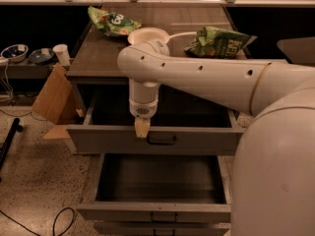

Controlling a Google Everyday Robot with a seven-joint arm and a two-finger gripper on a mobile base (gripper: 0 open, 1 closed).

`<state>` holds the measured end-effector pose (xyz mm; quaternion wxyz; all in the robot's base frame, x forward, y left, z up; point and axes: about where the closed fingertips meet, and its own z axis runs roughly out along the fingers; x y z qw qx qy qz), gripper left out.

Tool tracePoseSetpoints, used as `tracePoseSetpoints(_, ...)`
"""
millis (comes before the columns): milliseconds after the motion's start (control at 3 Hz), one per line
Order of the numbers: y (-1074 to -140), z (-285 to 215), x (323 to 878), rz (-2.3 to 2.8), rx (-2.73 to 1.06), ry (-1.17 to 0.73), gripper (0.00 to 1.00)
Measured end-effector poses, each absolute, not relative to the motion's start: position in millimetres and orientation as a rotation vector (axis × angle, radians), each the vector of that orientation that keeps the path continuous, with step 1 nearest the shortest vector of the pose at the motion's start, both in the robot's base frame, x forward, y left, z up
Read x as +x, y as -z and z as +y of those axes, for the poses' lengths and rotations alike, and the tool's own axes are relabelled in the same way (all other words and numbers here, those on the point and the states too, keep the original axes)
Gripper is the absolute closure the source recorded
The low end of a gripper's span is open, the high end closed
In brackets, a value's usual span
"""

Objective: Open top drawer

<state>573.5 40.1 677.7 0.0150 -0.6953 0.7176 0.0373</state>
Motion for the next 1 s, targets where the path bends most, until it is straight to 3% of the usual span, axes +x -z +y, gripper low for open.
tracePoseSetpoints(1000, -676.9, 35.9, 549.5, 2.233, -2.186, -0.153, 1.00)
